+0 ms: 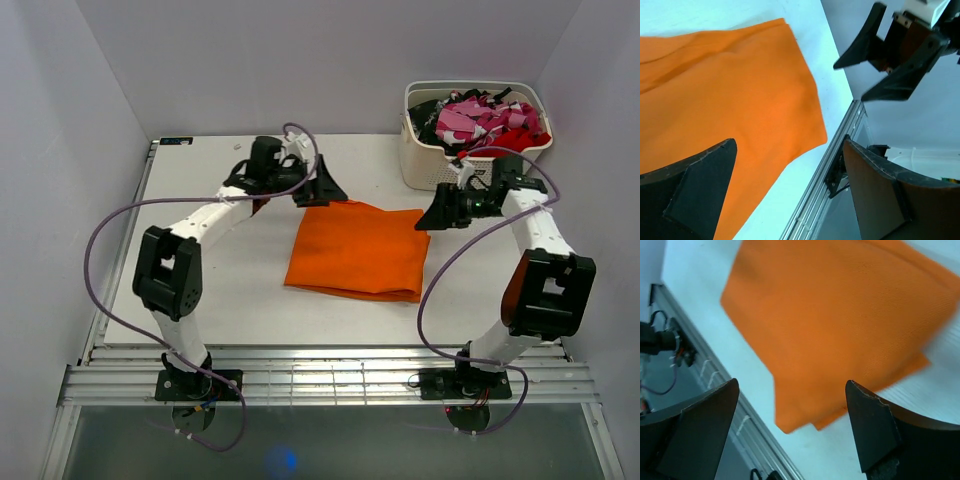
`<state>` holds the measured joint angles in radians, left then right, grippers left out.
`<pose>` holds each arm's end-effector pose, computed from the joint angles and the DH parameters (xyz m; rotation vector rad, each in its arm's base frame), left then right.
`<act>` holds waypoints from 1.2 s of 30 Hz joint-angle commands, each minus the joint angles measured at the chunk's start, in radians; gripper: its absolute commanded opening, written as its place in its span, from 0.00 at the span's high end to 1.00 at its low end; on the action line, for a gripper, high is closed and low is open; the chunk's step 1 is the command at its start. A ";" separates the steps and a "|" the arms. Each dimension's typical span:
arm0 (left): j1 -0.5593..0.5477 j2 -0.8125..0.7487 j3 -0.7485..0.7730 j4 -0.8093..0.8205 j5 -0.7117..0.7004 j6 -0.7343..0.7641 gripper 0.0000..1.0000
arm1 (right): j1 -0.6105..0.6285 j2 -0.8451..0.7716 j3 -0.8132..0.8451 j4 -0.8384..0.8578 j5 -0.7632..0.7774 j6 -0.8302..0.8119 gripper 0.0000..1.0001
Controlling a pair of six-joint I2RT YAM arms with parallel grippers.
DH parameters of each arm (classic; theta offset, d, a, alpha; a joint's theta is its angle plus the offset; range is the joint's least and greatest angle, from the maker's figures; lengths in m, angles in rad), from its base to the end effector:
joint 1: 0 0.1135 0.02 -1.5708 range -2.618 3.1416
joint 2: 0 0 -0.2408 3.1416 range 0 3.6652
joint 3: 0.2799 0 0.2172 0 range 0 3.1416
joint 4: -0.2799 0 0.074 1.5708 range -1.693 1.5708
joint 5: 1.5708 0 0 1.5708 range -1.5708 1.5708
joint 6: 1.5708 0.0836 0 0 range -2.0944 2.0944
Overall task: Fold and stack the trousers
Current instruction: Fold the trousers
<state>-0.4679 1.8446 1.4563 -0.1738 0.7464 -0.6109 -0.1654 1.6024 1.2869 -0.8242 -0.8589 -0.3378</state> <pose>0.3453 -0.2381 0.2497 0.3246 2.2812 -1.3951 0.3048 0.0133 0.2296 -0.4408 2.3406 0.9219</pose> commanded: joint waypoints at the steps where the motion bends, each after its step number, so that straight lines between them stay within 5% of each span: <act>1: 0.104 -0.061 -0.138 0.042 0.210 0.088 0.02 | 0.157 0.030 -0.038 -0.020 -0.166 0.072 0.09; 7: 0.141 -0.042 -0.327 0.149 0.347 0.085 0.20 | 0.230 0.131 -0.205 0.019 -0.112 0.033 0.12; 13: 0.172 0.028 -0.582 0.339 0.291 -0.038 0.38 | 0.196 0.273 -0.307 0.019 0.021 -0.009 0.21; 23: 0.244 -0.028 -0.695 0.352 0.171 -0.058 0.41 | 0.188 0.329 -0.146 0.023 0.217 -0.016 0.25; 30: 0.227 -0.345 -0.494 0.090 -0.117 0.150 0.33 | 0.199 0.136 -0.043 -0.048 0.187 -0.089 0.22; 36: 0.022 -0.346 -0.248 -0.108 -0.381 0.287 0.23 | 0.202 0.002 -0.041 -0.131 0.139 -0.115 0.26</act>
<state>-0.3328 1.5127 1.1320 -0.1436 0.5495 -0.4324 0.0353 1.6291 1.2331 -0.8928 -0.7128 -0.4076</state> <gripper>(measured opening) 0.757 0.747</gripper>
